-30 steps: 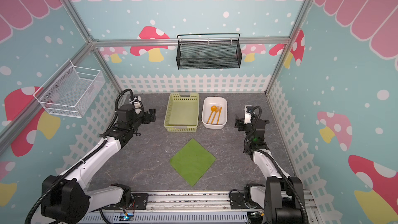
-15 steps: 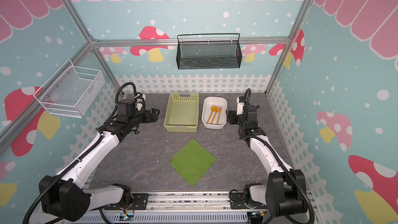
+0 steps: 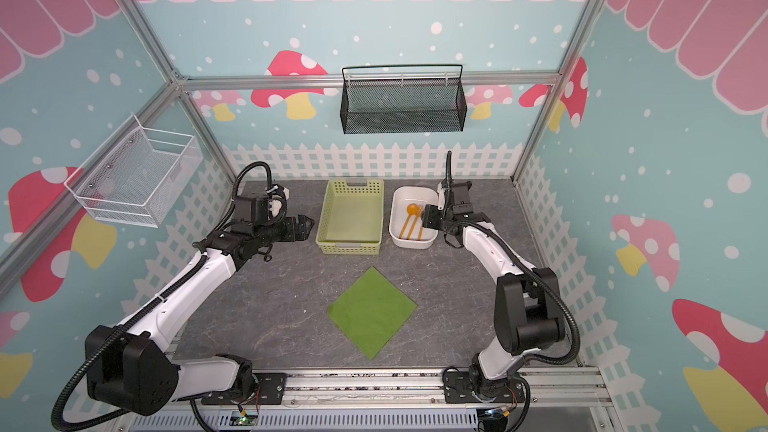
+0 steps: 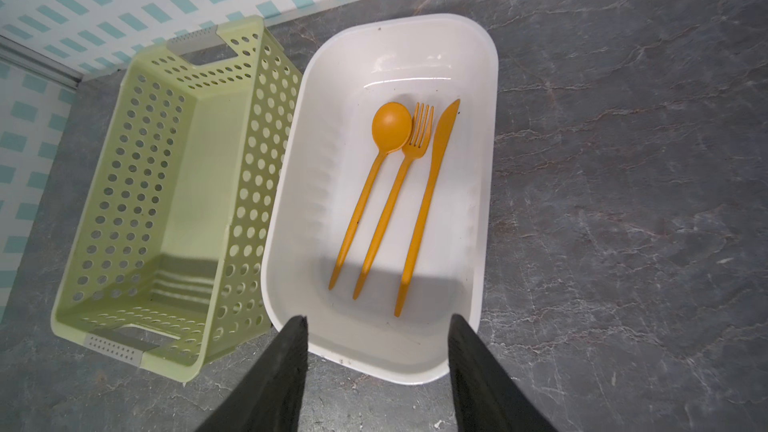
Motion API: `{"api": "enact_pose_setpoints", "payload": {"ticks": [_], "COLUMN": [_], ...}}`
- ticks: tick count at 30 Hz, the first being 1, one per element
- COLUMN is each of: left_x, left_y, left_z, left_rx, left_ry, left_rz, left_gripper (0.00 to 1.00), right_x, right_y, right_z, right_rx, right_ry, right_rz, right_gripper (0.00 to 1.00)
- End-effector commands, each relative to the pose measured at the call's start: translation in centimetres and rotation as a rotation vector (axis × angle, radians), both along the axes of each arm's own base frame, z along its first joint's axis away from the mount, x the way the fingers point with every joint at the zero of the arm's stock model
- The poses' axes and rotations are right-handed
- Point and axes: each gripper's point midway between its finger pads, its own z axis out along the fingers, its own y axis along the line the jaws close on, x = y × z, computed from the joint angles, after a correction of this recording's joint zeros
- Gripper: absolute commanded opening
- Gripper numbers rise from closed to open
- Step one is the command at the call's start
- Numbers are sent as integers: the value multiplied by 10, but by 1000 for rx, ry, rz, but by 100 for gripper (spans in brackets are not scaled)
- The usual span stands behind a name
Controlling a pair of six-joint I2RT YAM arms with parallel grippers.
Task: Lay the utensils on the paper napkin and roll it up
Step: 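Raise both arms and move the right gripper toward the white tub, then lower the right gripper into the tub and grasp the orange spoon handle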
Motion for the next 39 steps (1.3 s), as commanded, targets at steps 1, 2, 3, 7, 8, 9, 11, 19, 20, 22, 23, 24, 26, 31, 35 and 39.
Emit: {"api": "enact_pose_setpoints", "payload": {"ticks": [1,2,3,7,8,9,11,19,20,22,23,24,26,31,35,39], "left_x": [-3,-3,-2,-1,-1,-1,-1,-1,-1,-1,-1,-1,-1,-1,-2,-2], "left_y": [-4,-4,-4,-6,-5,-5,-6,-4,-3,-3,-3,-4,-5,-5,-6,-5], "left_z": [-8,-8,-8,-9,-8,-9,-9,-10,-11,-11,-11,-12,-13,-14,-14,-11], "left_rx": [-15,-17,-17,-23,-23,-23,-24,-12,-11,-11,-12,-12,-15,-18,-20,-19], "left_ry": [32,33,34,40,39,41,43,46,48,47,49,52,54,58,63,53], "left_rz": [-9,-8,-6,-9,-8,-7,-7,-3,-2,-2,0,-2,-6,-8,-14,-7], "left_gripper": [93,93,92,92,92,92,92,92,92,92,92,92,91,91,91,89], "right_x": [-6,-4,-3,3,6,9,13,38,42,48,51,54,59,72,82,90], "right_y": [6,7,8,9,9,8,8,10,11,16,18,21,27,42,53,58], "right_z": [-13,-16,-18,-23,-24,-25,-26,-38,-39,-40,-42,-44,-48,-56,-62,-72], "right_rx": [6,3,0,-30,-40,-52,-69,-112,-110,-106,-107,-108,-114,-119,-120,-125], "right_ry": [100,113,122,155,163,168,178,248,252,254,259,261,266,270,272,296], "right_rz": [-1,3,4,10,10,6,8,-20,-26,-36,-41,-45,-53,-57,-51,-80], "right_gripper": [53,53,52,49,49,49,46,36,35,32,31,31,30,30,30,28]}}
